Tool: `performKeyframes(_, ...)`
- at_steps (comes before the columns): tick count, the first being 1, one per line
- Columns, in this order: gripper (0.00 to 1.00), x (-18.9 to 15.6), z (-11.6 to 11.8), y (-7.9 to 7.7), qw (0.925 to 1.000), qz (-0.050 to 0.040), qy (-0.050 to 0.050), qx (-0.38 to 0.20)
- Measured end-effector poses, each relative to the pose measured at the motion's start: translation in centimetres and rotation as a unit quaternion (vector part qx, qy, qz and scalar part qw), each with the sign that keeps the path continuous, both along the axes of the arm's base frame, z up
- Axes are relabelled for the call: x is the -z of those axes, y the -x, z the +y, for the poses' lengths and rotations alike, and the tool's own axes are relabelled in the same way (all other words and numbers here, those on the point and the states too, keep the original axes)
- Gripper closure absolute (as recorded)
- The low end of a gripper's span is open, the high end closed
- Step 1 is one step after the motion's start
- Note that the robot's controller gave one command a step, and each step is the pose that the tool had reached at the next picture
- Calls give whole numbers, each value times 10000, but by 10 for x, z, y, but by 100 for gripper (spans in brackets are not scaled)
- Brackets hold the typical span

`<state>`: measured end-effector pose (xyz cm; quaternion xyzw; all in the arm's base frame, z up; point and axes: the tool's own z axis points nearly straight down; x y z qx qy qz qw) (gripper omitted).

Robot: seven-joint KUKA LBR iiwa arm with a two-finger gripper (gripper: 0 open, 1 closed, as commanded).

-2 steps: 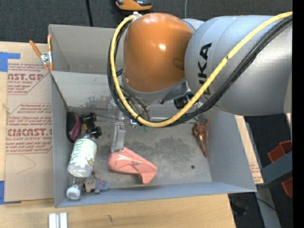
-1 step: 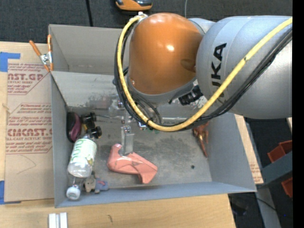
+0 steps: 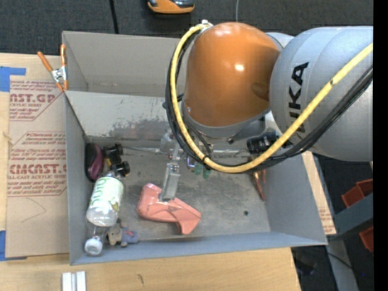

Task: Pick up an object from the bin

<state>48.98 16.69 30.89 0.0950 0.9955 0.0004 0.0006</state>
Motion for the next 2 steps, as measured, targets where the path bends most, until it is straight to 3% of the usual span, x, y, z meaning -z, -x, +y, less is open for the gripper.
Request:
performKeyframes(1, 0, 22, -30, -2, 9949, -8, 1, -1006)
performKeyframes(2, 0, 38, -43, -1, 9879, -6, 3, -1554)
